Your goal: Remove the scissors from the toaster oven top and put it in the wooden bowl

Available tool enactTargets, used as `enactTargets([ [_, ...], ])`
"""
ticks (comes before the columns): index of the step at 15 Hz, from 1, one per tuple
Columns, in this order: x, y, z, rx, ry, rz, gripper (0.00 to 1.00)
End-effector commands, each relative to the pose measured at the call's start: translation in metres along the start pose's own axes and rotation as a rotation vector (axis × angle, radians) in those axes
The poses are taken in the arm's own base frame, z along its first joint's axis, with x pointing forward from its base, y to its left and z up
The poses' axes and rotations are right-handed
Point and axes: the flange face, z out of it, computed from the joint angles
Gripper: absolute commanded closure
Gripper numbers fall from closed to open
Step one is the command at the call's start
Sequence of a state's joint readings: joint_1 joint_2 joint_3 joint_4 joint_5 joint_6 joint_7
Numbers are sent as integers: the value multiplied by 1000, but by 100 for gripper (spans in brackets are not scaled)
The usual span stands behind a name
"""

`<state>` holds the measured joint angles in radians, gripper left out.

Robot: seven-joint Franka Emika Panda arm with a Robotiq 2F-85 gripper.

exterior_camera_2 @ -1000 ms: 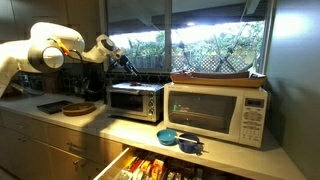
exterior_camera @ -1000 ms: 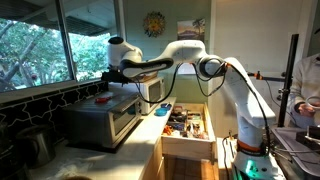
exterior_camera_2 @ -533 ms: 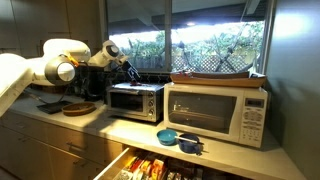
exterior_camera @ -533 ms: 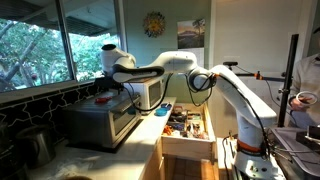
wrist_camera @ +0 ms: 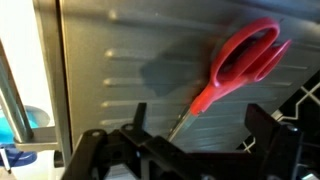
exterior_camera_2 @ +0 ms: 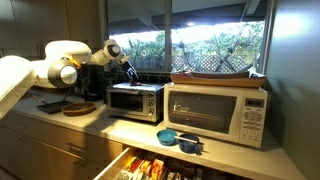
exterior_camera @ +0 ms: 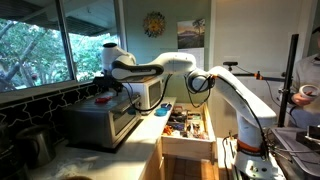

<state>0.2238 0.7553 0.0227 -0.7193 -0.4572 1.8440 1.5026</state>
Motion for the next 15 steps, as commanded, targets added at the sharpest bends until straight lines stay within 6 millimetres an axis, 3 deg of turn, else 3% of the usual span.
enactTargets([
  [1,5,-7,-8,88,-97,-103,0],
  [8,6,-16,-11,84,210,-429,0],
  [9,11,-11,-14,71,147,-356,0],
  [12,7,-14,-12,82,184,-405,0],
  [15,1,-4,-1,-28,162,-552,0],
])
